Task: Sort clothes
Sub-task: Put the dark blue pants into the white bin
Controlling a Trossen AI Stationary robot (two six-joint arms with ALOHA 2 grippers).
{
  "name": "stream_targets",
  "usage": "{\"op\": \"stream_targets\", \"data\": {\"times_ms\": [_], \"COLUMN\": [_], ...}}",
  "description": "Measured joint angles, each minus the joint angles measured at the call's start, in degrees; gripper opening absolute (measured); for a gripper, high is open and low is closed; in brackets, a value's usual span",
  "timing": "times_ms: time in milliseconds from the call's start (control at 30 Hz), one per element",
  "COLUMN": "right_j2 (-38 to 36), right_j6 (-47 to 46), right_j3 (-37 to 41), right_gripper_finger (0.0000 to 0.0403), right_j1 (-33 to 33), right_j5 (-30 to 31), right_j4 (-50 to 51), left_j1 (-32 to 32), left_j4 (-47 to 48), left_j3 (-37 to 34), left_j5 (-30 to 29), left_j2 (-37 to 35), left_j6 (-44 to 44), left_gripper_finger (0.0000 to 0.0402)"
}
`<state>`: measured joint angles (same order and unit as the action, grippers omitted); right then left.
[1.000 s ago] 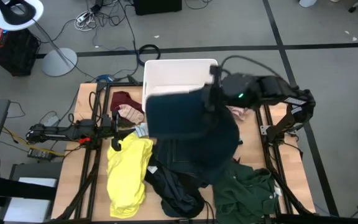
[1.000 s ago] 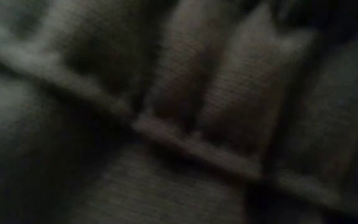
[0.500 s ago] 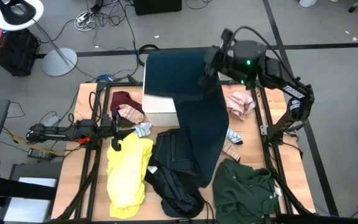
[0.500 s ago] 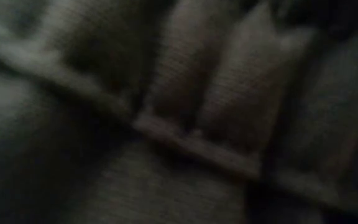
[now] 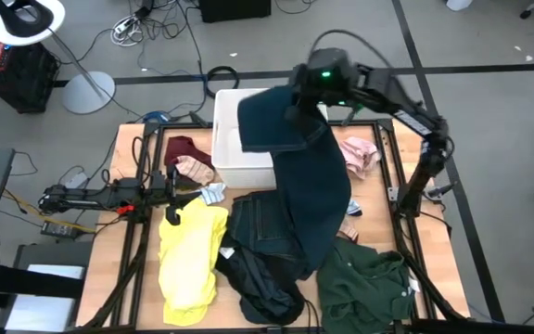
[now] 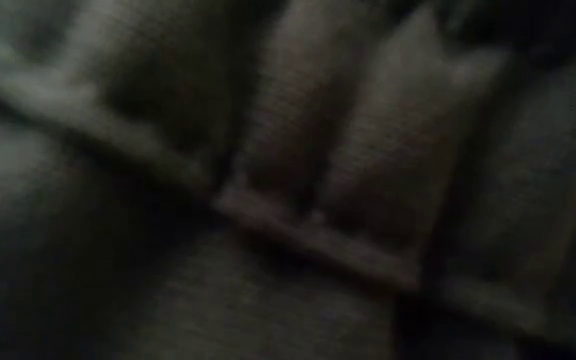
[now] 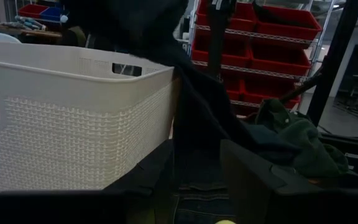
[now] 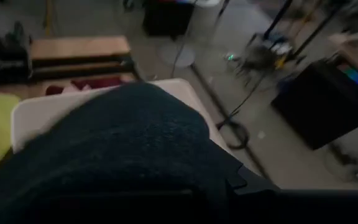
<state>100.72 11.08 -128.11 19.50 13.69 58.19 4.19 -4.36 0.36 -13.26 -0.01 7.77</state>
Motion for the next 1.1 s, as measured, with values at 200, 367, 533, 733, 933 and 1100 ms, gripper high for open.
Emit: {"op": "stream_targets", "data": {"times_ms": [200,367,533,733,933,1100], "right_j2": [7.6,14.0,20.4,26.8,31.3,31.1], "right_j6": [-0.4,-2.7,-6.3,-12.5,-16.6,-15.2], "right_j3": [0.1,0.1,0.1,0.1,0.1,0.1], "right_gripper_finger": [0.0006,0.0006,0.0011,0.0048,0.0117,0.0177], "right_j1": [0.9,2.0,3.5,5.7,7.5,7.7], "right_j5": [-0.9,-0.9,-3.3,-8.6,-16.5,-16.4], "right_j4": [0.8,3.6,9.0,14.6,16.6,16.9], "left_j1": [0.0,0.0,0.0,0.0,0.0,0.0], "left_j4": [0.0,-0.2,-0.5,-0.4,-0.4,-0.4], "left_j3": [0.0,0.0,0.0,0.0,0.0,0.0], "left_j5": [0.0,0.0,0.0,0.0,0.0,0.0], "left_j2": [0.0,0.0,0.0,0.0,0.0,0.0], "left_j6": [0.0,0.0,0.0,0.0,0.0,0.0], "left_gripper_finger": [0.0137,0.0137,0.0137,0.0137,0.0137,0.0137]}}
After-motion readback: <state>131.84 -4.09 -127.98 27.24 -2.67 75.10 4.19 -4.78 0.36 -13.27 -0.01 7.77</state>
